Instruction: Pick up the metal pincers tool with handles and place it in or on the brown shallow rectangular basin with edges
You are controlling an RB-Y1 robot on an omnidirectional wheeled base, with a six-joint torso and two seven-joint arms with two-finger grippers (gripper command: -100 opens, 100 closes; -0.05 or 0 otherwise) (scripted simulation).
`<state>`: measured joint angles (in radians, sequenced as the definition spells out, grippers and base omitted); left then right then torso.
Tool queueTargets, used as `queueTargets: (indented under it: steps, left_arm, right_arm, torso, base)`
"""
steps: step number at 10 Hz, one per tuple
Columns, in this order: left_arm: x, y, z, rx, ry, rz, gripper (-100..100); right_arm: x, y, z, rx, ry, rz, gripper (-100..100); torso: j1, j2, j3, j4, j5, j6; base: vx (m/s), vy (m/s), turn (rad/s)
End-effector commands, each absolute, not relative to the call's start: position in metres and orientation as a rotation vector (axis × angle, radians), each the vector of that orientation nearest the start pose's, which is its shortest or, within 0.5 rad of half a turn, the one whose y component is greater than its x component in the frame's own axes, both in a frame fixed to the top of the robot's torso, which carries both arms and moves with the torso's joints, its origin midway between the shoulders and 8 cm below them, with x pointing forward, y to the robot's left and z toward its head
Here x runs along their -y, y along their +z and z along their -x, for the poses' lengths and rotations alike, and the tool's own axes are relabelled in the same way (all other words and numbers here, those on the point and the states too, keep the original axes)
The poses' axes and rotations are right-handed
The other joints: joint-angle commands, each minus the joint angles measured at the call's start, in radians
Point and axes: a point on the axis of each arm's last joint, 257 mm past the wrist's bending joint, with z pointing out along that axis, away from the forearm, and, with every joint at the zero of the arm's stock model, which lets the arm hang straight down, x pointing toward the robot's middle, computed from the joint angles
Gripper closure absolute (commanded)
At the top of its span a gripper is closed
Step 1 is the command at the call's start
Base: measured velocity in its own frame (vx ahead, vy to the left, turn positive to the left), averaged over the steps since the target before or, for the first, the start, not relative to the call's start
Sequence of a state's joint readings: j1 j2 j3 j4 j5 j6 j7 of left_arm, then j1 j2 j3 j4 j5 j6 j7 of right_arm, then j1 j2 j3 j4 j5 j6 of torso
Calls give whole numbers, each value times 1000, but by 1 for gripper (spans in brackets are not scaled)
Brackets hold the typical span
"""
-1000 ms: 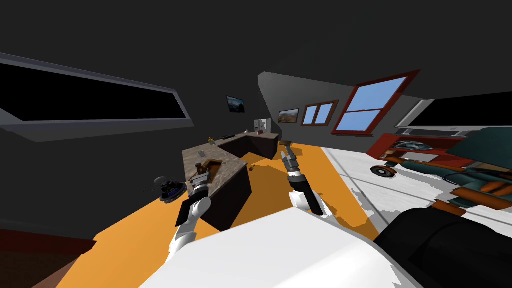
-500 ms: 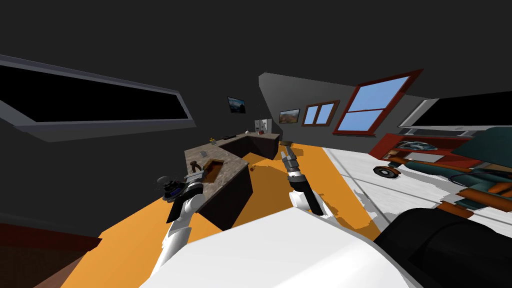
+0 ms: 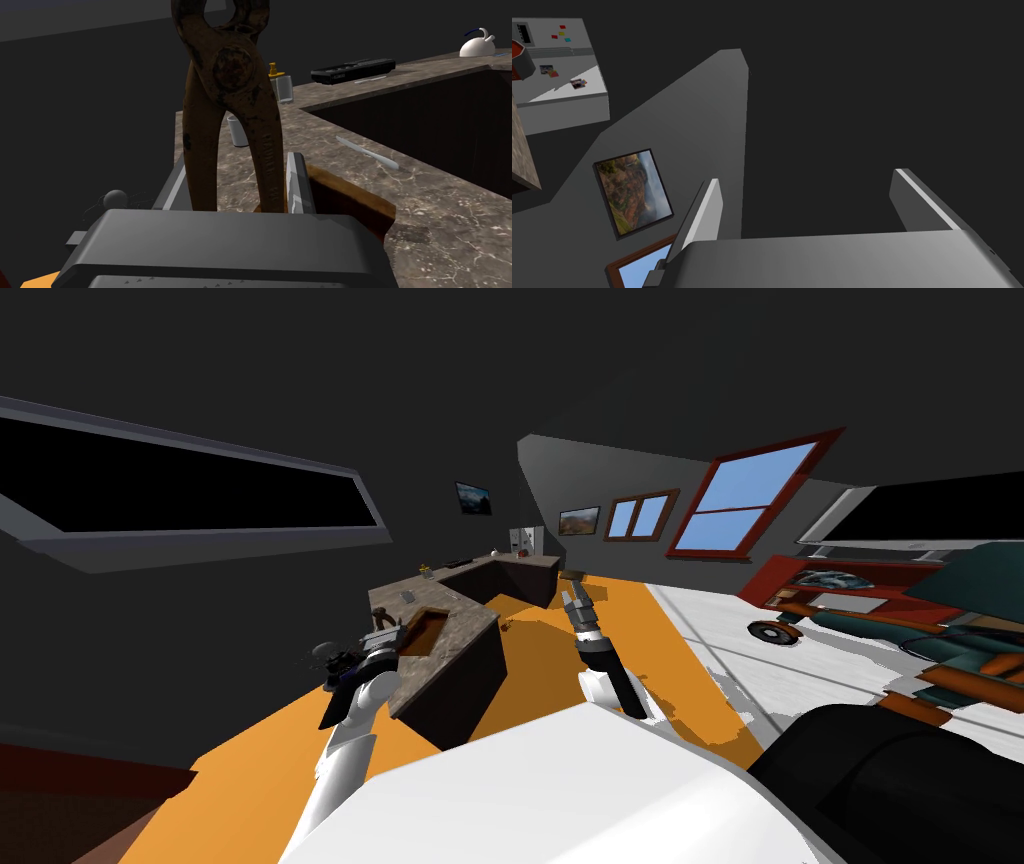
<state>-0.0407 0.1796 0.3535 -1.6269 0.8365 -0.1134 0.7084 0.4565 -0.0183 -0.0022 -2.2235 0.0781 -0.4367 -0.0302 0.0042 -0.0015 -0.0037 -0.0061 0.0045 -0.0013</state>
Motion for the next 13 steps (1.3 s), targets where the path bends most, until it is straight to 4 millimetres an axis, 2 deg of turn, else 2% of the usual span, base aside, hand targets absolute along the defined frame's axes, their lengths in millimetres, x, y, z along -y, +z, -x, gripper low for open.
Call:
queueTargets:
  steps: [1, 8, 13]
  left_arm:
    - [-471, -114, -514, 209, -2086, 1705, 100]
    - [-500, -107, -516, 271, -2068, 1744, 100]
    - [-535, -111, -497, 340, -2014, 1740, 100]
  right_arm:
    - [270, 0, -370, -719, 1273, -674, 0]
    - [270, 0, -370, -719, 1273, -674, 0]
    - [270, 0, -370, -719, 1273, -674, 0]
  torso:
    - [0, 0, 0, 0, 0, 0]
    - [-2, -5, -3, -1, 0, 1]
    - [0, -6, -4, -2, 0, 0]
  base:
    - [45, 7, -27]
    - [90, 6, -52]
    - [117, 14, -80]
